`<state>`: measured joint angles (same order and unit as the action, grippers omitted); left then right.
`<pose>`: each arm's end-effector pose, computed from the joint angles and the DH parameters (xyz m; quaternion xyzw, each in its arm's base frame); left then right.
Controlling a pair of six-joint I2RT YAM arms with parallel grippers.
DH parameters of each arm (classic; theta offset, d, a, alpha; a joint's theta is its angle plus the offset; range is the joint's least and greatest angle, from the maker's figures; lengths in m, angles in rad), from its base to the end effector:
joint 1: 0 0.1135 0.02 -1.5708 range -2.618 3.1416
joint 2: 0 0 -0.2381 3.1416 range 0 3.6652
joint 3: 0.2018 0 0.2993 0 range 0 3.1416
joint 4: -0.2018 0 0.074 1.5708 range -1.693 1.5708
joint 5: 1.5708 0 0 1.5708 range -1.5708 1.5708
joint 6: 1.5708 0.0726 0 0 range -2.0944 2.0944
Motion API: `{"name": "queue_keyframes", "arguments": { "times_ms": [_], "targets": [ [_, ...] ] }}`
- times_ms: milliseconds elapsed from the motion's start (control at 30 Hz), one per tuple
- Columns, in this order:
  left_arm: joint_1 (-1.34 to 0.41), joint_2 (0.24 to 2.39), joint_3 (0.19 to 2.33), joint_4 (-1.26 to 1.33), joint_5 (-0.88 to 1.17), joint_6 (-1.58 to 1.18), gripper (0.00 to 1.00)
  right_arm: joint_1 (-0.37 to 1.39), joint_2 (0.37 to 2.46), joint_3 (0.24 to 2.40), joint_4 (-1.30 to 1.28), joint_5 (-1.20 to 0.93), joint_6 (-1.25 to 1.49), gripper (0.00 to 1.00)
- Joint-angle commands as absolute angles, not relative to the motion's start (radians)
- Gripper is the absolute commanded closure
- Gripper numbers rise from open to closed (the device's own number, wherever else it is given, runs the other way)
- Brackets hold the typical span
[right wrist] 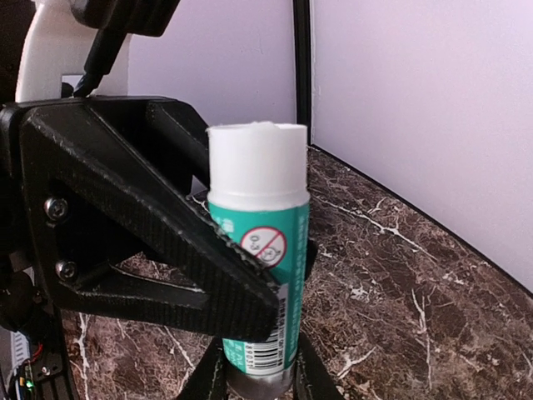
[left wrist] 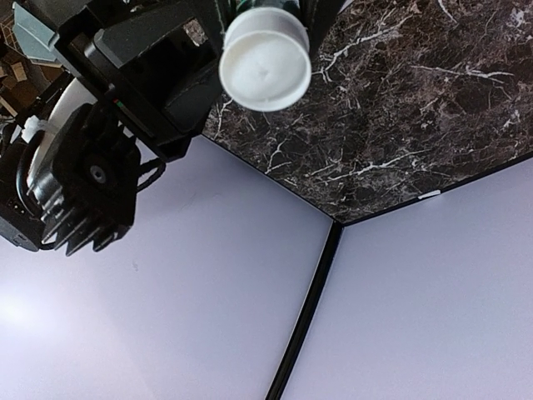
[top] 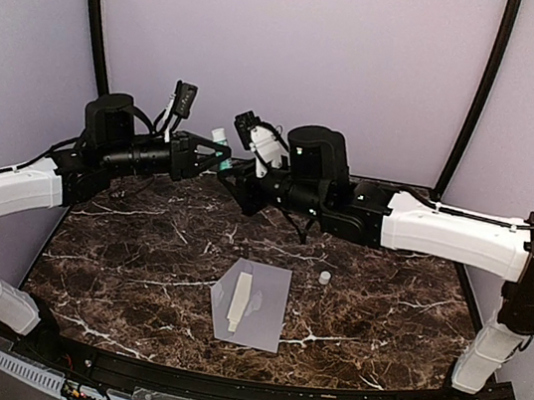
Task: Place the letter into the envelope and seal it
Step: Unscrew the solid glue.
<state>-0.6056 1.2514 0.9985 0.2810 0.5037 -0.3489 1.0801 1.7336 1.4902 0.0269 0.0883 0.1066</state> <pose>0.2938 -0.2461 0.3281 0.2636 0.6467 -0.4732 0.5370 0.2415 0.4385 0.3046 -0.3397 0.7011 0.3215 0.5382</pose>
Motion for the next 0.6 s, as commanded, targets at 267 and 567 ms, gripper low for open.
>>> {"name": "queue_keyframes", "arguments": {
  "times_ms": [267,567],
  "targets": [
    [-0.603,1.271,1.042,0.328,0.780,-0.316,1.00,0.988,1.584,1.334,0.277,-0.304,0.192,0.90],
    [-0.603,1.317,1.056,0.468,1.143,-0.407,1.00,0.884,1.514,1.268,0.441,-0.756,0.362,0.90]
  ]
}}
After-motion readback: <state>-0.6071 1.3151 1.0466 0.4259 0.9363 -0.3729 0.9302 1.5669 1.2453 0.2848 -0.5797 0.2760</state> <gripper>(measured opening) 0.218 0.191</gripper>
